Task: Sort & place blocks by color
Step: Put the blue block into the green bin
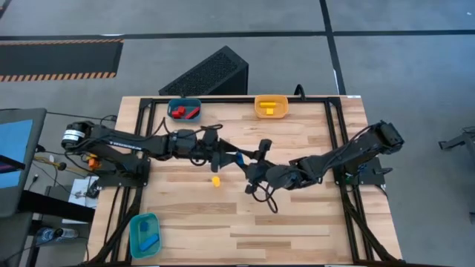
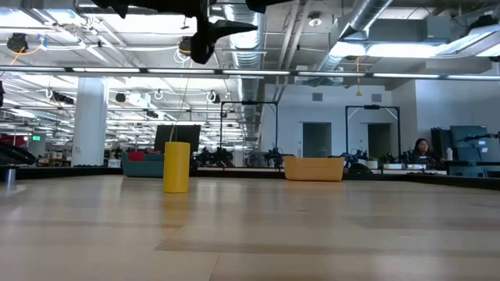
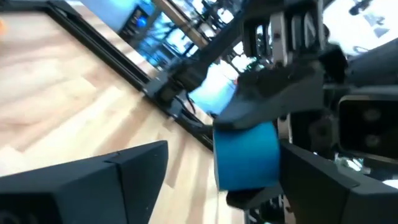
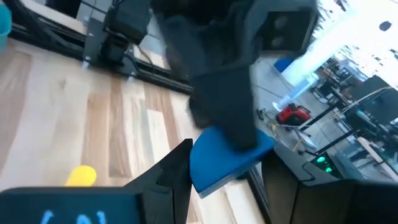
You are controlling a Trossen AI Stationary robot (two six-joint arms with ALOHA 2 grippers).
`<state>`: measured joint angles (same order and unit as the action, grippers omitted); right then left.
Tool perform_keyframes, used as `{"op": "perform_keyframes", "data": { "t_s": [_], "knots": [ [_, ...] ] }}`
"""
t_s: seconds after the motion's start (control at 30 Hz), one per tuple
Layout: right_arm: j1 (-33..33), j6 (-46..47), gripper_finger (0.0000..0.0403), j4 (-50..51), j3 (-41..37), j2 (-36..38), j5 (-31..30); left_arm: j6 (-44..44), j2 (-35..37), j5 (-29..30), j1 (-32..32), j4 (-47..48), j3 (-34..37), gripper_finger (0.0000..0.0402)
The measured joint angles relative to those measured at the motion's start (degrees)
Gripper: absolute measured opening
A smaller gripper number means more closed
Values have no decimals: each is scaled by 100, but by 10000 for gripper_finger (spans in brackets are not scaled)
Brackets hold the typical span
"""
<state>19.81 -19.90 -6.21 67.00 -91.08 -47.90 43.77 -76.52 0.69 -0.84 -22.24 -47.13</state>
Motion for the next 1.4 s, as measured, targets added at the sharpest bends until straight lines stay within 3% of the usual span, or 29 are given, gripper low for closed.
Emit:
{"op": "perform_keyframes", "data": {
  "t_s": [0.13,0.27,0.37,0.57,0.77,0.87,1.03,1.2,1.4],
  "knots": [
    [-115,-147,158,-21,0,7,20,17,-134,-367,4,-390,3,276],
    [-204,-162,158,-47,2,7,309,132,-160,-212,16,-342,-1,265],
    [-229,-163,158,-45,2,7,425,178,-158,-133,89,-330,2,227],
    [-272,-194,162,-1,2,5,485,217,-150,-512,127,-273,0,109],
    [-415,260,208,-24,2,-4,566,166,-104,-567,138,63,-17,101],
    [-480,669,237,-89,-3,-17,702,164,158,-271,138,1038,-35,101],
    [-528,1777,254,-226,22,26,687,290,988,255,-114,3544,9,101],
    [-952,3727,246,-64,12,-386,2817,850,1901,460,-985,5936,70,101],
    [-1198,3957,240,-745,55,-1401,3956,2394,2286,436,-2889,6946,59,116]
  ]
}}
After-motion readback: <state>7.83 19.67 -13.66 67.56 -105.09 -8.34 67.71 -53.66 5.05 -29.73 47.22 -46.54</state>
